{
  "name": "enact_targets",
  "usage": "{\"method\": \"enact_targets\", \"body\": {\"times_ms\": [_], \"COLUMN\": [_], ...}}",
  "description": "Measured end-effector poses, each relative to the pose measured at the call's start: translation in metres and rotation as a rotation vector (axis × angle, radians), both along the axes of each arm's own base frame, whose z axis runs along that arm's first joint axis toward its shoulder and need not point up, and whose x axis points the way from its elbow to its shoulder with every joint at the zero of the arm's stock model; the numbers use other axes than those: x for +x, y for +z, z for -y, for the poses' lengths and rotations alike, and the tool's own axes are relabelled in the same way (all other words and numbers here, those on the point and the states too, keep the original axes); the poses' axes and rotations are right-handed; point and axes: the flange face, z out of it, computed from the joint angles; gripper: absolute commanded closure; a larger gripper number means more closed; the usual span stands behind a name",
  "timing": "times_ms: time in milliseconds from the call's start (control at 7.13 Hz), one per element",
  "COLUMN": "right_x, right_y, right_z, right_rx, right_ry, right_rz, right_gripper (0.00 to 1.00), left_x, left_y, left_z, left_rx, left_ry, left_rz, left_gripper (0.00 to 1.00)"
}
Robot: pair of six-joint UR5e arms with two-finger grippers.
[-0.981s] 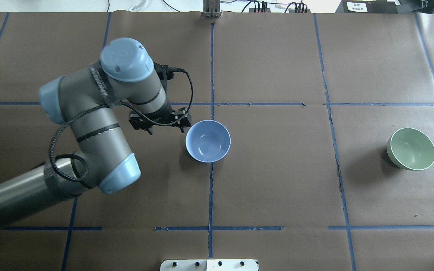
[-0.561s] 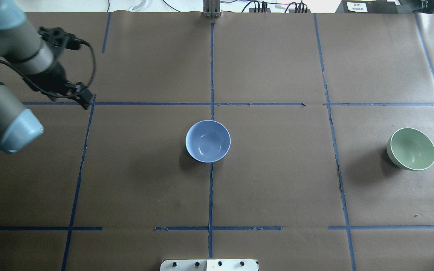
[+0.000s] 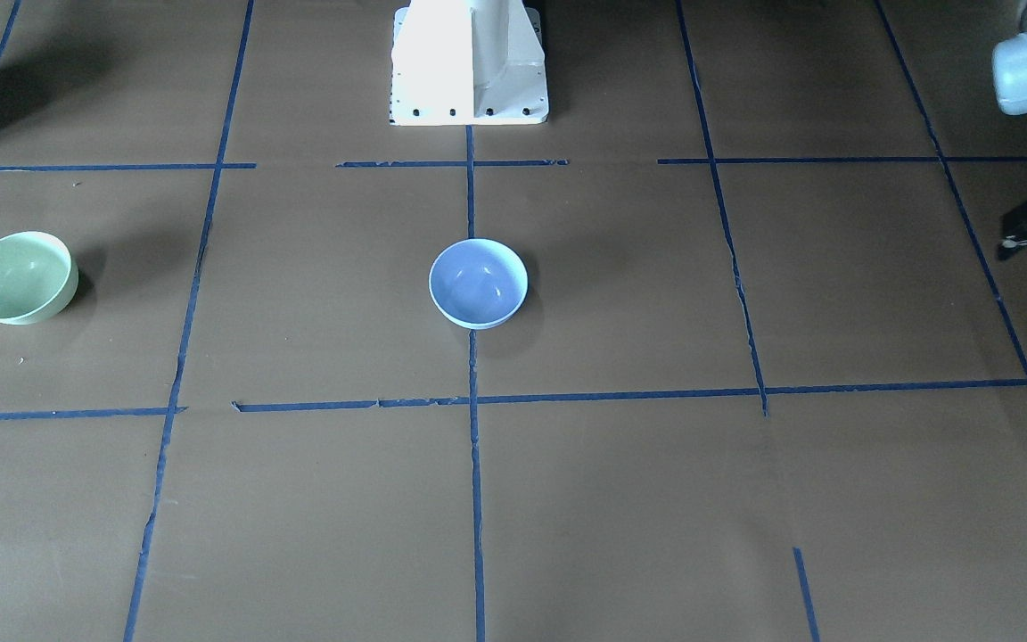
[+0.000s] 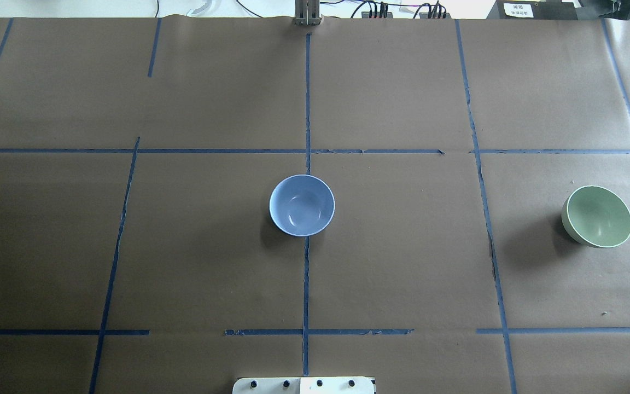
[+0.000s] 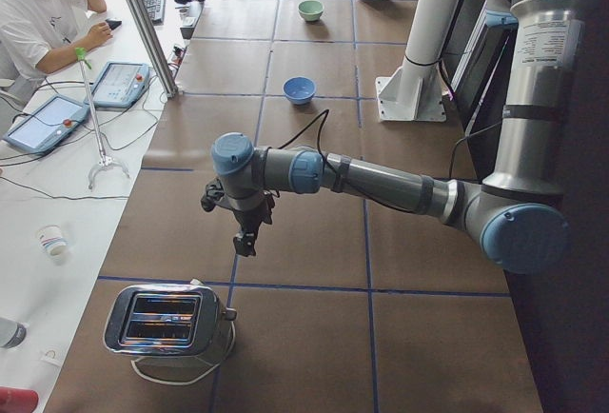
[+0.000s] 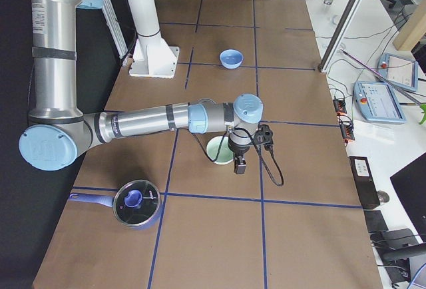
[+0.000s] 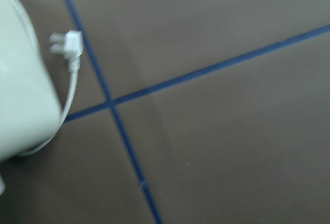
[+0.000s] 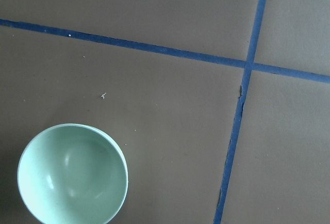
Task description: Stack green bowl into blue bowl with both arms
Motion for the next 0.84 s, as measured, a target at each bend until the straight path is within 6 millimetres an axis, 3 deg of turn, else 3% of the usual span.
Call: {"method": "enact_targets", "body": {"times_ms": [140,280,561,701,841], "right_x": [-0.007,-0.025,-0.084,-0.115,-0.136], "right_y": [0.013,0.023,0.055,0.064,0.068], "right_z": [-0.017,-0.032,-0.052,-0.059,-0.065], "right_rx": [0.003,0.007,0.003,0.001,-0.003], "right_ry": [0.042,0.109,0.195,0.216,0.222], "right_rz": [0.013,0.040,0.100,0.100,0.100], "right_gripper": [0.00,0.00,0.03,0.27,0.69], "left_x": [-0.011,-0.014,-0.015,-0.015,-0.015], "left_y": [0.013,0.017,0.018,0.017,0.018], "left_z": [-0.012,-0.016,-0.017,-0.016,-0.016], "left_rx": [-0.014,-0.019,-0.018,-0.018,-0.021], "left_ry": [-0.007,-0.011,-0.013,-0.013,-0.015], "left_rz": [-0.025,-0.037,-0.043,-0.044,-0.044], "left_gripper": [0.00,0.00,0.00,0.00,0.00]}}
